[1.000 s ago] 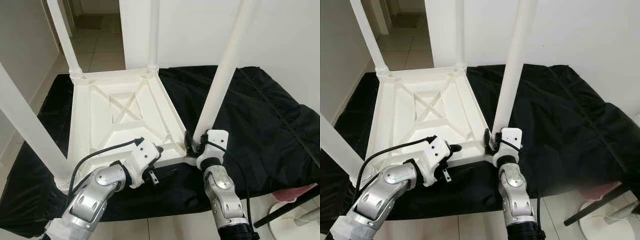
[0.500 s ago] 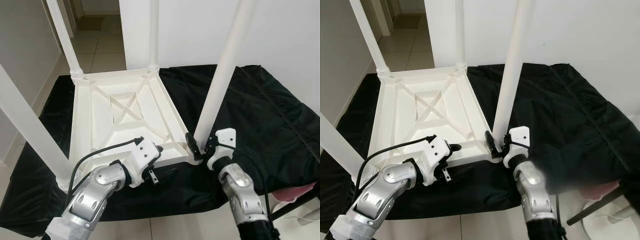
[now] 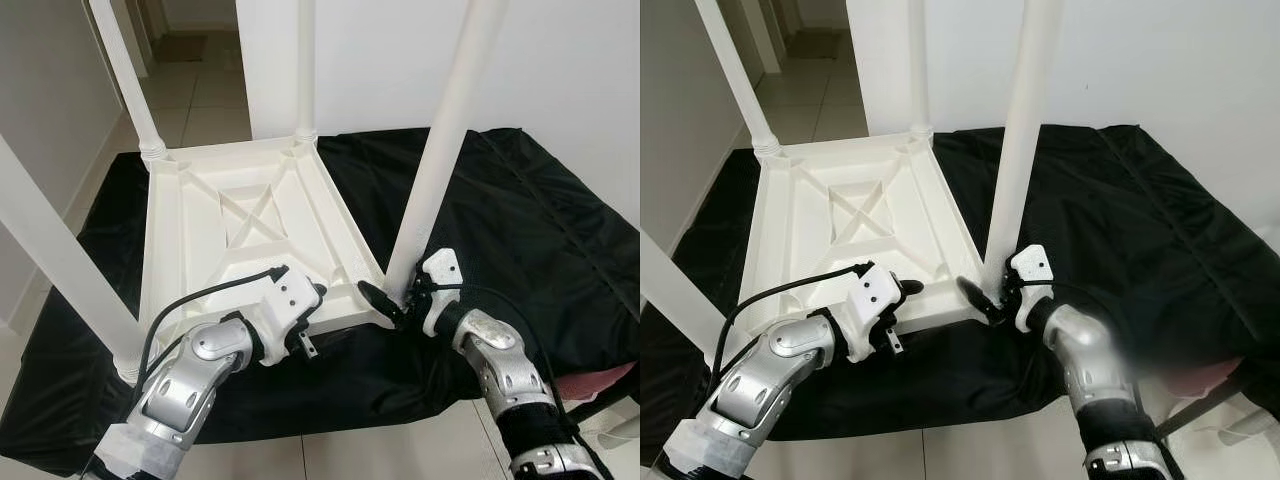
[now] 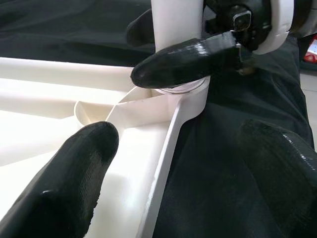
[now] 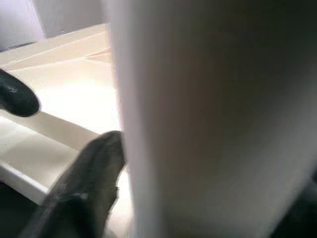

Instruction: Building children table

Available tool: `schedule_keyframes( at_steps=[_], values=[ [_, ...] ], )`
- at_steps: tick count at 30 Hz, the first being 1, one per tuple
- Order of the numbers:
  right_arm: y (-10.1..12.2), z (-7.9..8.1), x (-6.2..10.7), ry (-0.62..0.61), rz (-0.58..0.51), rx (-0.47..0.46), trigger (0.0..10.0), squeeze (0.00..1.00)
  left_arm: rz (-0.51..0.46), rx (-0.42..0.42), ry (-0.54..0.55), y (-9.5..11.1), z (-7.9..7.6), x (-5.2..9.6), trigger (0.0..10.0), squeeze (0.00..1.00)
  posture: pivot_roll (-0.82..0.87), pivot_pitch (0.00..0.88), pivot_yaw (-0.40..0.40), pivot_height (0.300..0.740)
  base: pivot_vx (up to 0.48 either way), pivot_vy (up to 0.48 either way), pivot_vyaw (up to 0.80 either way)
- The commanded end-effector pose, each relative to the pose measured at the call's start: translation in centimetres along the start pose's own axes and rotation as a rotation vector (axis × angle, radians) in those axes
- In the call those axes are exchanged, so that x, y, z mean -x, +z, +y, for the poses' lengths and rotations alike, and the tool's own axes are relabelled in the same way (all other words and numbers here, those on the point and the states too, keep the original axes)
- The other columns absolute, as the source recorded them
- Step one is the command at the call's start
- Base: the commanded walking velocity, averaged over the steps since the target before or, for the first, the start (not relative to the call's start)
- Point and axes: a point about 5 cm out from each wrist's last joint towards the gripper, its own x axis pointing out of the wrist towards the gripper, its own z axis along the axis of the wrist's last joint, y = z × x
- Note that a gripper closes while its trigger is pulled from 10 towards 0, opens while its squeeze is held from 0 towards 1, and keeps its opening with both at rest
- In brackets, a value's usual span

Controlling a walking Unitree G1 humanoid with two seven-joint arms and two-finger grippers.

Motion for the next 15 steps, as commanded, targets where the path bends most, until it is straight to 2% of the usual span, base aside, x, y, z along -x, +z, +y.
schedule_keyframes(
  at_steps=[1,2,13,14,15],
  values=[
    [-0.2,0.1,-0.2,0.034,0.008,0.01,1.3,0.0,0.01,-0.001,0.016,-0.2,0.3,0.1,10.0,0.0,-0.02,0.0,0.013,0.74,0.0,0.0,0.0],
    [-0.3,0.1,-0.2,0.044,0.013,0.011,0.0,0.0,0.01,0.0,0.017,-0.3,0.2,0.1,10.0,0.0,-0.02,0.0,0.009,0.74,0.0,0.0,0.0],
    [-1.3,-0.2,0.4,0.063,0.04,-0.001,0.0,0.0,0.017,0.012,0.006,-0.6,-0.4,0.2,10.0,0.0,-0.02,0.0,-0.001,0.74,0.0,0.0,0.0],
    [-1.4,-0.2,0.4,0.052,0.039,-0.009,1.7,0.0,0.019,0.014,0.003,-0.7,-0.5,0.3,10.0,0.0,-0.02,0.0,-0.003,0.74,0.0,0.0,0.0],
    [-1.5,-0.2,0.5,0.036,0.037,-0.015,7.1,0.0,0.02,0.016,0.001,-0.7,-0.6,0.3,10.0,0.0,-0.02,0.0,-0.003,0.74,0.0,0.0,0.0]
  ],
)
